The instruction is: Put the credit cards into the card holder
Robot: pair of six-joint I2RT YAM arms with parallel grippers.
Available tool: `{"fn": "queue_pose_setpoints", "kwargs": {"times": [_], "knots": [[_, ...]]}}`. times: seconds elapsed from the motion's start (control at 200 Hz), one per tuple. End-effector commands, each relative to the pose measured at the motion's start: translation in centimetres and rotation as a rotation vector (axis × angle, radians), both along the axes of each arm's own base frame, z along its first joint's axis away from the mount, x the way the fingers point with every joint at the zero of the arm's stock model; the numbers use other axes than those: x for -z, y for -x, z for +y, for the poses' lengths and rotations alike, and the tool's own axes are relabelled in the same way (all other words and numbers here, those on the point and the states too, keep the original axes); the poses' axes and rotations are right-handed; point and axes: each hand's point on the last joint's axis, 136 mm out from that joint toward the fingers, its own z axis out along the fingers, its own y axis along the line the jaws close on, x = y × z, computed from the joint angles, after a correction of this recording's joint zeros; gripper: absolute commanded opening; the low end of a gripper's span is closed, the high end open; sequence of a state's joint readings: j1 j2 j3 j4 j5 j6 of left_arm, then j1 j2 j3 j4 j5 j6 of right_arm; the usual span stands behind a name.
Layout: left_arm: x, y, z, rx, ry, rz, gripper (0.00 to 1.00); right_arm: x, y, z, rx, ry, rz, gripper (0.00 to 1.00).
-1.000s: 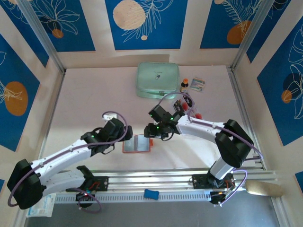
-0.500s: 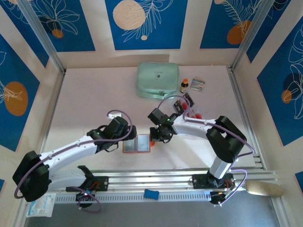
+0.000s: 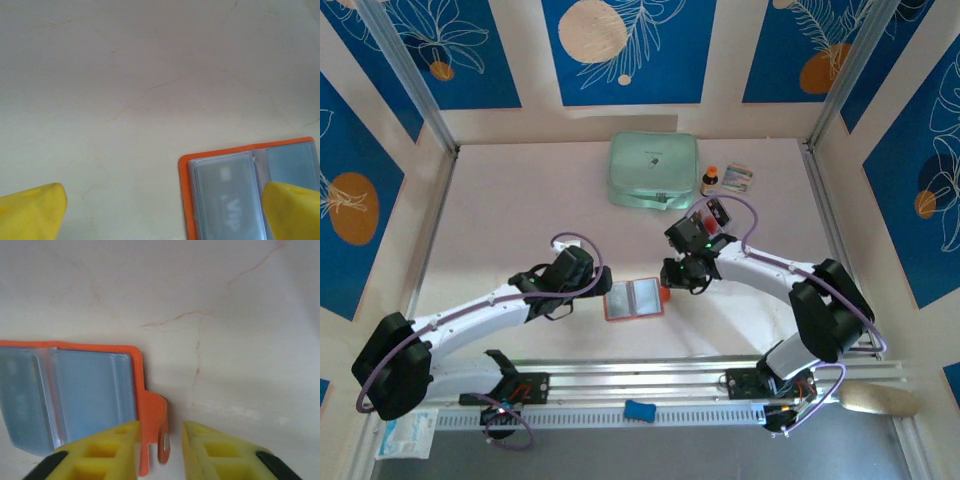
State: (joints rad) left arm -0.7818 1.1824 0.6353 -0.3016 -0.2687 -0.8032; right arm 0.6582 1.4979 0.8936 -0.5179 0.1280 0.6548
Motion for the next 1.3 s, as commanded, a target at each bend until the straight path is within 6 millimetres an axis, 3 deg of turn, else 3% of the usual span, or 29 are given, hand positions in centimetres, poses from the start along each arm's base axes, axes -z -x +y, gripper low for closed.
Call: {"fn": "queue_pose_setpoints", "kwargs": {"times": [0.0,0.265,0.45,0.675,1.295], "knots": [[-0.6,-0.4,-0.7,0.017,0.016,-0.011,1.0,-2.8,-0.3,-1.1,-0.013,-0.015,-0.037,0.35],[-0.1,-0.2,-0.8,0.021,0.014,0.0,1.0,-9.3,-4.5,-6.5,0.109,0.02,-0.178,0.37],[0.1,-0.1,-0.7,0.022,0.016,0.003,1.0,-11.6,-6.7,-10.7,0.166,0.174,-0.224,0.37],[0.2,0.1,-0.6,0.021,0.017,0.004,1.0,-10.6,-8.0,-13.6,0.158,0.375,-0.184,0.36],[0.2,0.2,-0.4,0.015,0.021,0.002,1.0,-6.6,-8.2,-14.3,0.108,0.47,-0.092,0.26]]}}
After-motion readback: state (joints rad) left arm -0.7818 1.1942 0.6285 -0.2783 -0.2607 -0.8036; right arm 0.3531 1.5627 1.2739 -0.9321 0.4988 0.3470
